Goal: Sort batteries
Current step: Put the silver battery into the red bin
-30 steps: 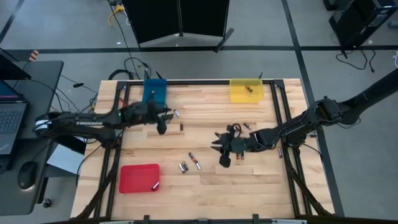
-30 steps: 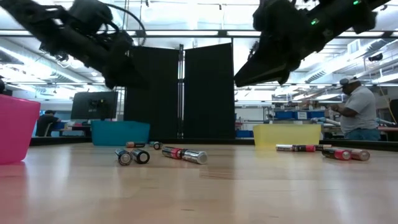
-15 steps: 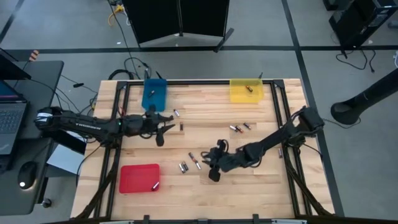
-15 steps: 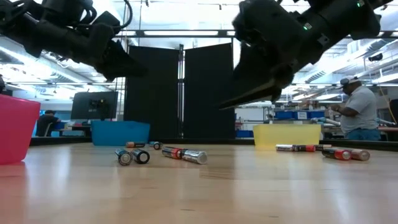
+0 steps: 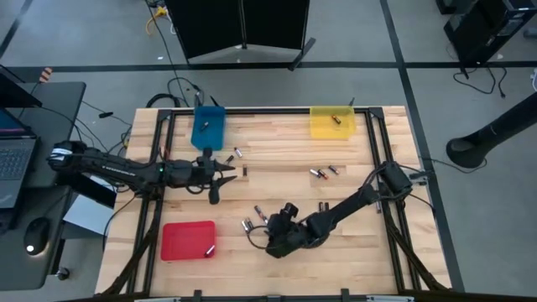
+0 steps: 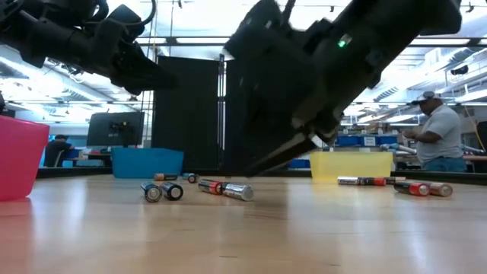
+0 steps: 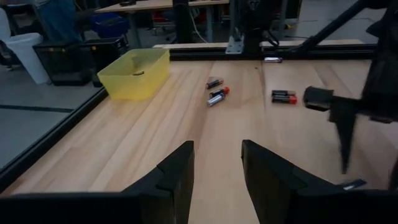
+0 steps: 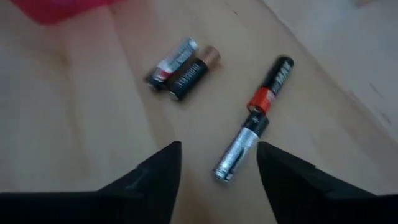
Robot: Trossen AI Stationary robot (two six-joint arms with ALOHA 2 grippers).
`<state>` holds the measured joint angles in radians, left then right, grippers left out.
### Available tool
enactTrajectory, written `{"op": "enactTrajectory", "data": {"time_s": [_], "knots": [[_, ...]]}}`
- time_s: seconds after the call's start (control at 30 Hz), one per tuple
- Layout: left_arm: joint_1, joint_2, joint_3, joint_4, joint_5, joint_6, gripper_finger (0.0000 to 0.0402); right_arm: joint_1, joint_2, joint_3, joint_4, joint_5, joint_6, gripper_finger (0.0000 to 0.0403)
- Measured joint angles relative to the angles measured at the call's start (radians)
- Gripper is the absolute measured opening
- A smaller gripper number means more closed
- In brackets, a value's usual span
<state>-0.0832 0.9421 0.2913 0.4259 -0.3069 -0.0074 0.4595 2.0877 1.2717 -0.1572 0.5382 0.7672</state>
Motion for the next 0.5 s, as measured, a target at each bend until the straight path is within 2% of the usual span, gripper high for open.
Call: {"op": "enactTrajectory", "data": {"time_s": [0.13, 0.27, 0.37, 0.5], "knots": [[-0.029, 0.0, 0.0, 0.0, 0.0, 0.0, 0.0143, 0.002, 0.053, 0.042, -0.046, 0.013, 0.072, 0.0241], [-0.059, 0.0, 0.0, 0.0, 0.0, 0.0, 0.0143, 0.005, 0.082, 0.055, -0.045, 0.04, 0.142, 0.0226], [-0.08, 0.0, 0.0, -0.001, 0.0, 0.0, 0.0143, 0.01, 0.083, 0.055, -0.06, 0.056, 0.184, 0.019], [-0.106, 0.0, 0.0, -0.001, 0.0, -0.002, 0.0143, 0.02, 0.083, 0.054, -0.076, 0.069, 0.203, 0.0115]]}}
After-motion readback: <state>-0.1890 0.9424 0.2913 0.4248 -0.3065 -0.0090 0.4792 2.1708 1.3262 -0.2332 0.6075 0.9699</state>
